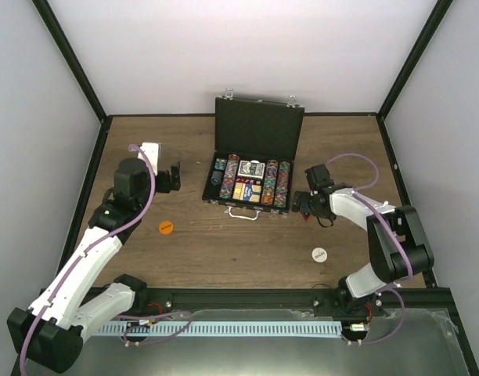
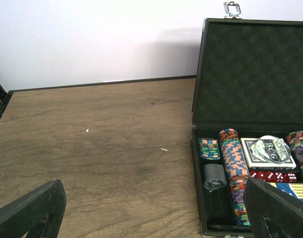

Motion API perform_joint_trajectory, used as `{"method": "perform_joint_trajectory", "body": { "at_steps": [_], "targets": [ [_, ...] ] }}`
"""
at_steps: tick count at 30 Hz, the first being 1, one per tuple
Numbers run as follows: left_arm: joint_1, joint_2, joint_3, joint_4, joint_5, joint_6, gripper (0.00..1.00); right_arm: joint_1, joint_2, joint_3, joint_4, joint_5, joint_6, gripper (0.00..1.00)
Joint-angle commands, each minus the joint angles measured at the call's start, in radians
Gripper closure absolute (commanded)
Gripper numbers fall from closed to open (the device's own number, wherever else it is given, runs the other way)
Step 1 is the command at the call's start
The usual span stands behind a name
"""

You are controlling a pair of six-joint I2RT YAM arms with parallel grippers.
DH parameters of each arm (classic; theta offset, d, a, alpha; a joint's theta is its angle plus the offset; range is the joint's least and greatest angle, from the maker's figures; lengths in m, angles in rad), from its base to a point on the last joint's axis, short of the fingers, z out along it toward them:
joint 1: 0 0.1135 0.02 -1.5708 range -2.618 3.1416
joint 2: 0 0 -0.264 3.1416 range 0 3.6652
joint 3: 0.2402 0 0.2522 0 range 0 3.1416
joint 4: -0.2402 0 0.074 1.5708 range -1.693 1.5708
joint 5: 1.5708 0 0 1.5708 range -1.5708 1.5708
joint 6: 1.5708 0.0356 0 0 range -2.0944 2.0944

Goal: Pack up texas hold em set

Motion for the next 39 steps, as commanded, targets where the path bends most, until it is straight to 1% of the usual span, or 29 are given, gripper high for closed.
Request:
{"method": "perform_joint_trajectory", "body": {
  "at_steps": [1,8,11,15,22,29,35,39],
  "targets": [
    [0.003,-0.012,-0.007,0.021,0.007,-0.002,0.00,0.000,0.026,0.039,-0.005,0.004,-0.036,0.01],
    [0.003,-0.013,-0.007,0.022,0.009,-0.001,0.00,0.001,0.088,0.076,0.002,0.011,-0.058,0.03],
    [0.003,-0.010,-0.008,0.022,0.009,-0.001,0.00,0.000,0.114,0.093,-0.007,0.004,-0.063,0.08],
    [0.004,-0.010,-0.008,0.022,0.006,-0.001,0.00,0.002,0.137,0.096,-0.017,-0.006,-0.056,0.14],
    [0.003,-0.011,-0.007,0.022,0.008,-0.002,0.00,0.020,0.143,0.085,-0.047,0.005,-0.039,0.15],
    [0.004,-0.010,-0.008,0.022,0.006,-0.001,0.00,0.052,0.180,0.097,-0.082,0.056,-0.020,0.25],
    [0.004,-0.011,-0.007,0.022,0.005,-0.003,0.00,0.058,0.147,0.098,-0.093,0.062,-0.007,0.34],
    [0.004,-0.012,-0.008,0.022,0.006,-0.003,0.00,0.059,0.086,0.108,-0.095,0.062,0.000,0.36]
  ]
}}
